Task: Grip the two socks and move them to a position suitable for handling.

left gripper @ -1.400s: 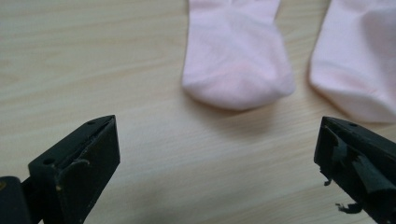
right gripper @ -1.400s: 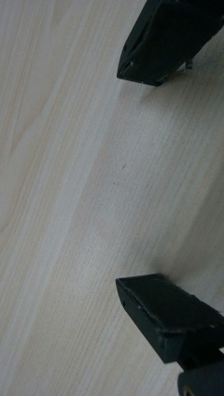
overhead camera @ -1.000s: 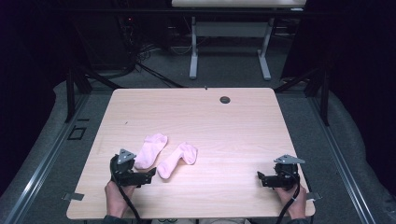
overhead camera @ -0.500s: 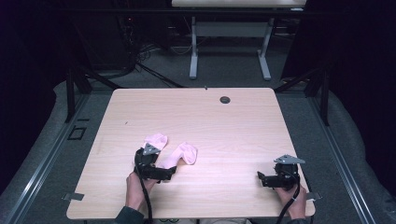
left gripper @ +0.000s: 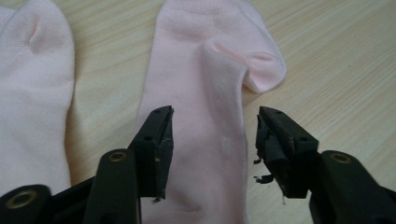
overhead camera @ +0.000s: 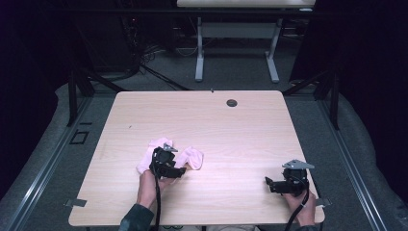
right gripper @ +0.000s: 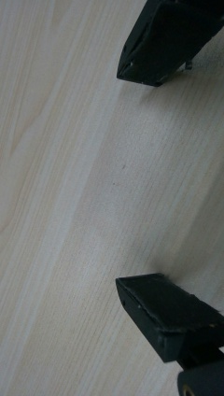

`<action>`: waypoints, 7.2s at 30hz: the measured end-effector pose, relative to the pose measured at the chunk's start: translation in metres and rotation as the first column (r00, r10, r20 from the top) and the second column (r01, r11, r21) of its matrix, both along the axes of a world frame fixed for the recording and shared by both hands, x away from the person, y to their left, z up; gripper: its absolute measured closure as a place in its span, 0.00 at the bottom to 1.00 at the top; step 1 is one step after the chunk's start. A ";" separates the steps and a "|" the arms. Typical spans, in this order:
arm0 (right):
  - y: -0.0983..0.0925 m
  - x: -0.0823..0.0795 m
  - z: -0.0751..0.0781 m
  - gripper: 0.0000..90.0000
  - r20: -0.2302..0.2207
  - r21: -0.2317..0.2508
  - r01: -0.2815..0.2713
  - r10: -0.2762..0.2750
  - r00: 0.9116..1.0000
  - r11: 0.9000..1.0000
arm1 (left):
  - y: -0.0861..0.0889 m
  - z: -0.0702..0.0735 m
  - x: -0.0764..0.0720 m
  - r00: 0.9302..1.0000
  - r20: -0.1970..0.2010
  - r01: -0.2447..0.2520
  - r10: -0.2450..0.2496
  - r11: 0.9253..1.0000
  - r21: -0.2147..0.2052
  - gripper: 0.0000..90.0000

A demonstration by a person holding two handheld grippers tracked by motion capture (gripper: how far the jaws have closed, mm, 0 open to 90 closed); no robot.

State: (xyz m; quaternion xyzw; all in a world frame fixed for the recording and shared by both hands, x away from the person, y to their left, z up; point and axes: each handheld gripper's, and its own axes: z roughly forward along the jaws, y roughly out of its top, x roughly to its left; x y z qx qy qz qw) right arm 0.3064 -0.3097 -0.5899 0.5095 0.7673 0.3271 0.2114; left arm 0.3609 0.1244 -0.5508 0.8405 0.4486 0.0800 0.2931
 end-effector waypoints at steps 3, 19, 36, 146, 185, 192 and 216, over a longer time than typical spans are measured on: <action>0.000 0.000 0.000 0.02 0.001 0.000 0.002 -0.002 1.000 1.000 | -0.002 0.000 0.004 1.000 -0.021 0.004 -0.003 1.000 0.017 0.63; 0.000 0.000 0.000 0.03 0.003 0.001 0.006 -0.006 1.000 1.000 | -0.009 -0.003 0.009 0.993 -0.094 0.071 -0.066 0.997 0.043 0.98; -0.001 0.000 0.000 0.03 0.004 -0.003 0.008 -0.008 1.000 1.000 | -0.022 0.040 -0.015 0.980 0.007 0.198 -0.198 0.980 0.004 0.99; -0.001 0.000 0.000 0.03 0.004 -0.003 0.011 -0.011 1.000 1.000 | 0.066 0.009 0.075 0.971 -0.190 -0.129 0.148 0.986 0.110 0.50; -0.001 -0.001 0.000 0.04 0.005 -0.006 0.018 -0.018 1.000 1.000 | 0.064 -0.001 0.085 0.971 -0.135 -0.172 0.195 0.971 0.163 0.41; -0.001 -0.001 0.000 0.04 0.005 -0.004 0.018 -0.018 1.000 1.000 | 0.060 -0.002 0.083 0.974 -0.096 -0.184 0.207 0.961 0.209 0.55; -0.001 0.000 0.000 0.04 0.005 -0.002 0.018 -0.018 1.000 1.000 | 0.072 0.015 0.071 0.988 -0.069 -0.134 0.140 0.988 0.076 0.96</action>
